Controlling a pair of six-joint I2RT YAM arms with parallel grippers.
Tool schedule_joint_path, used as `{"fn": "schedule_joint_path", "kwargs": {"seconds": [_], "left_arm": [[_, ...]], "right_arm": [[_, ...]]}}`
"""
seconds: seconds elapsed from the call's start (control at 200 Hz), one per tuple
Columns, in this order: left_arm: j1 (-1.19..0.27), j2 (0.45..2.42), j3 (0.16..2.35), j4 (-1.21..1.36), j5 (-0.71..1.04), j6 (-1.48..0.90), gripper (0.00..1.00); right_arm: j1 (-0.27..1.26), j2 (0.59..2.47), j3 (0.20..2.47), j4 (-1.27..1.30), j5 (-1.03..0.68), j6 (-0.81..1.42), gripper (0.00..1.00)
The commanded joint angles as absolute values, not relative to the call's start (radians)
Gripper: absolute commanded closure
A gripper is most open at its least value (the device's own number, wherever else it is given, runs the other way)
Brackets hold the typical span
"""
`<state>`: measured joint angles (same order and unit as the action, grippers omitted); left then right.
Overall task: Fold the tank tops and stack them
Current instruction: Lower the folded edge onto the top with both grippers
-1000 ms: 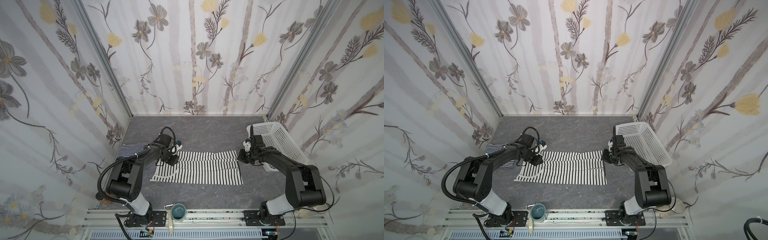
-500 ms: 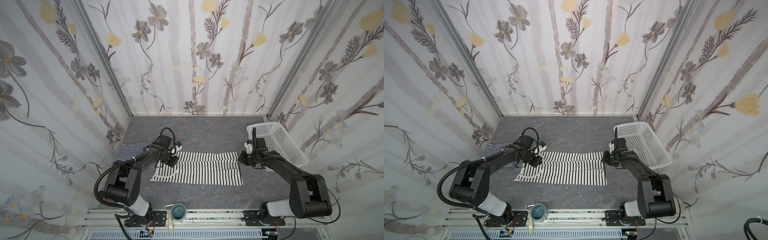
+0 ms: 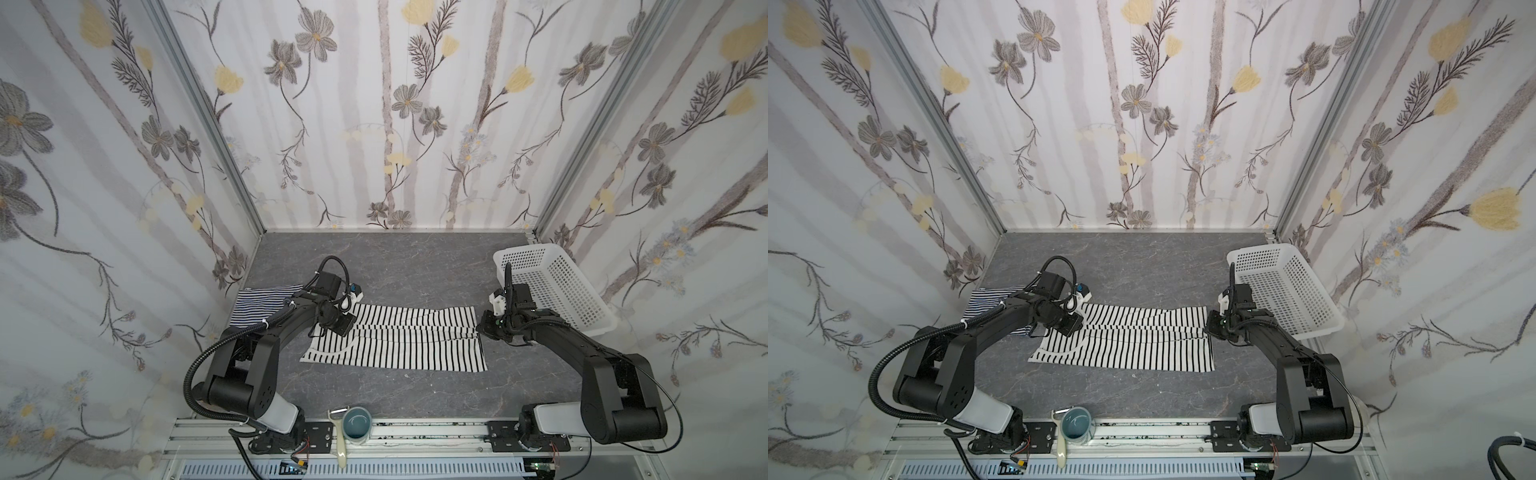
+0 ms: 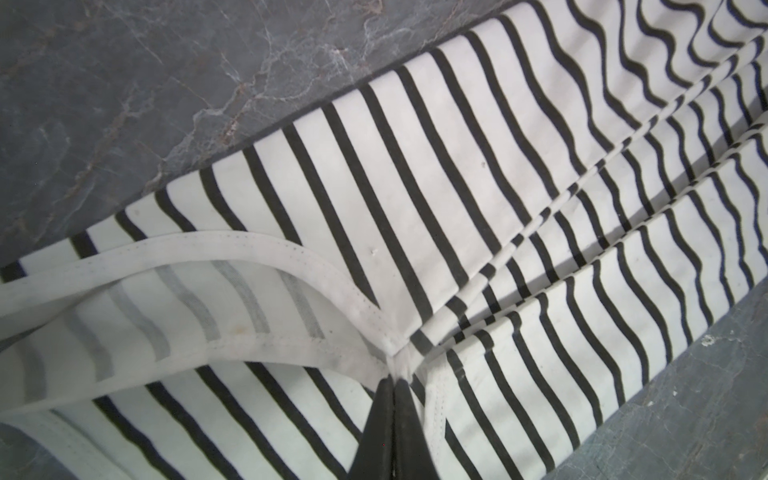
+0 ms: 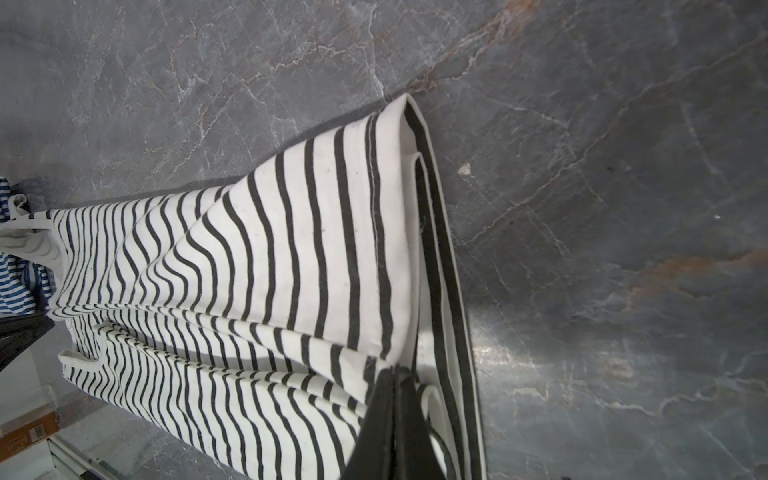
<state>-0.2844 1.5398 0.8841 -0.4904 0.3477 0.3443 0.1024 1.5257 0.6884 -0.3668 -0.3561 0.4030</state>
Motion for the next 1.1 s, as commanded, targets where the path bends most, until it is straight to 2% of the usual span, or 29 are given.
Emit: {"fn": "schedule_joint_path", "kwargs": {"seconds": [0.0,0.115,0.18,0.245,0.305,0.37,0.43,0.54,0.63,0.819,0.964,1.099], "left_arm": [[-0.286,1.540,0.879,-0.491,0.345,0.351,1.00],[-0.289,1.548,0.874,-0.490,0.349,0.353,0.98],[-0.290,1.554,0.874,-0.491,0.346,0.352,0.90],[-0.290,1.553,0.879,-0.490,0.338,0.351,0.87],[-0.290,1.545,0.883,-0.490,0.324,0.352,0.76],[-0.291,1.528,0.892,-0.491,0.294,0.358,0.68],[-0.287,1.507,0.907,-0.492,0.259,0.368,0.61],[-0.259,1.472,0.943,-0.491,0.216,0.378,0.54],[-0.204,1.473,0.979,-0.490,0.215,0.389,0.50],[-0.079,1.591,1.071,-0.477,0.177,0.384,0.49],[-0.061,1.658,1.108,-0.471,0.150,0.401,0.50],[-0.060,1.681,1.111,-0.466,0.129,0.412,0.50]], "right_arm": [[0.101,1.531,0.686,-0.359,-0.334,0.406,1.00],[0.101,1.541,0.680,-0.359,-0.324,0.414,1.00],[0.101,1.551,0.677,-0.360,-0.324,0.417,1.00],[0.101,1.552,0.673,-0.362,-0.319,0.419,1.00],[0.101,1.543,0.672,-0.365,-0.302,0.429,0.81],[0.101,1.528,0.676,-0.371,-0.281,0.439,0.70],[0.103,1.510,0.684,-0.378,-0.259,0.456,0.46],[0.114,1.471,0.701,-0.363,-0.261,0.485,0.36],[0.140,1.464,0.721,-0.335,-0.276,0.513,0.37],[0.220,1.583,0.800,-0.269,-0.309,0.560,0.54],[0.269,1.697,0.827,-0.228,-0.318,0.587,0.58],[0.281,1.729,0.807,-0.202,-0.309,0.603,0.59]]}}
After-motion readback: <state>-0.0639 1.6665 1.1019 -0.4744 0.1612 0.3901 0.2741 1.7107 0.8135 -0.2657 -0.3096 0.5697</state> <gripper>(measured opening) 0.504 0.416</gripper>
